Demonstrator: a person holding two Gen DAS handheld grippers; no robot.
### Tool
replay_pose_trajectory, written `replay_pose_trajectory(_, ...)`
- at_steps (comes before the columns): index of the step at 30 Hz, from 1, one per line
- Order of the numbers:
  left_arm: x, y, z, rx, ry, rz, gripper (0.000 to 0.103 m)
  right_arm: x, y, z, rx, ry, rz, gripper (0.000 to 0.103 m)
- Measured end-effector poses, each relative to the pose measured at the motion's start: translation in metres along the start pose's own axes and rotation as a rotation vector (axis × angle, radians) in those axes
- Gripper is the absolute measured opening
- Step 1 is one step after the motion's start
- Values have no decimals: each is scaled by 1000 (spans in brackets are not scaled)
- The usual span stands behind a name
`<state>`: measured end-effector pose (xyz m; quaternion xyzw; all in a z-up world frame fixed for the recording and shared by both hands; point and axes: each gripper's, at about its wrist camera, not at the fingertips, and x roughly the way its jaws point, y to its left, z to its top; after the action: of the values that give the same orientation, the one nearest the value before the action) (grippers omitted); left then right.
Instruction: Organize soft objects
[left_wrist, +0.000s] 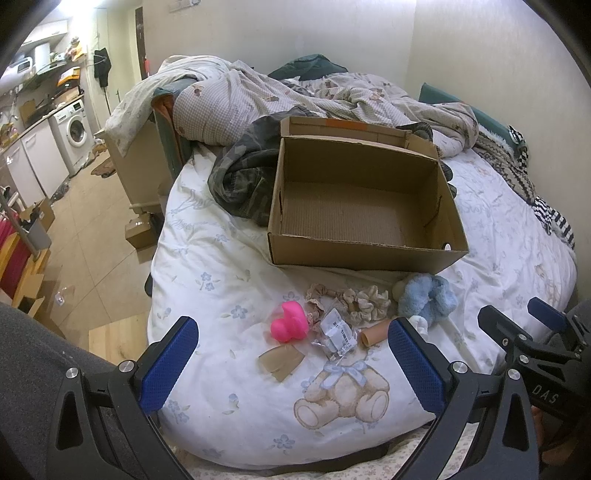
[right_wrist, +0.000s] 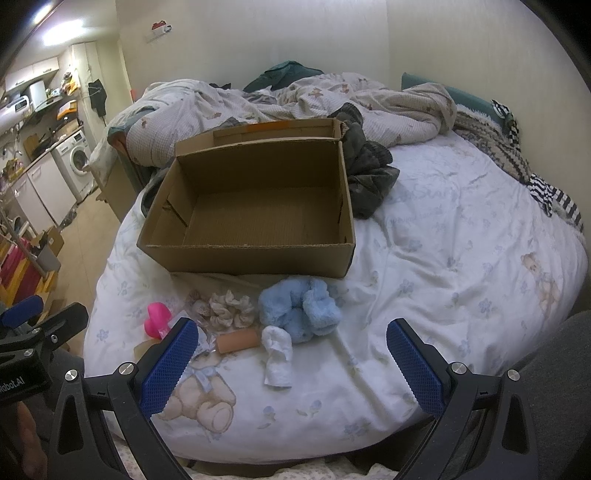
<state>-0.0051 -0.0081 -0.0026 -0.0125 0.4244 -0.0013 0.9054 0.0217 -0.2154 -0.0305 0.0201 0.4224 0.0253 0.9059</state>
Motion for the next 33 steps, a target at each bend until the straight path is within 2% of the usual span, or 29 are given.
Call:
replay_pose_trajectory(3,0,4,3,-15,22,-16,103,-2,1,1,0,3,2,103)
replay_pose_trajectory(6,5,13,12,-49,81,-25,103,-2,-1,2,22,22,26,103)
replay_pose_trajectory(13,24,41,41,-130,191,14,103,17,-12,21,103,179,164,103)
replay_pose_trajectory(18,65,60,42,-205,360,35,103,48,-17,29,156,363,271,103)
replay_pose_trajectory(22,105,65,21,-270,522,8,102,74,-17,25,177,483,323,103)
replay_pose_trajectory(24,120,61,12,-270,577,-4,94,88,-15,20,187,537,343,103)
replay_pose_trajectory(25,129,60,6,-287,606,-14,85,95,-15,18,200,562,360,103)
replay_pose_trajectory(26,136,61,2,-308,629,-20,83,102,-15,15,217,585,371,103)
replay_pose_trajectory(27,142,62,-1,-332,652,-26,83,109,-16,12,229,607,374,99)
replay_pose_trajectory(28,148,62,-5,-359,673,-37,83,115,-15,9,238,628,382,90)
replay_pose_trajectory(33,166,57,-17,-428,706,-58,83,132,-16,3,274,671,391,80)
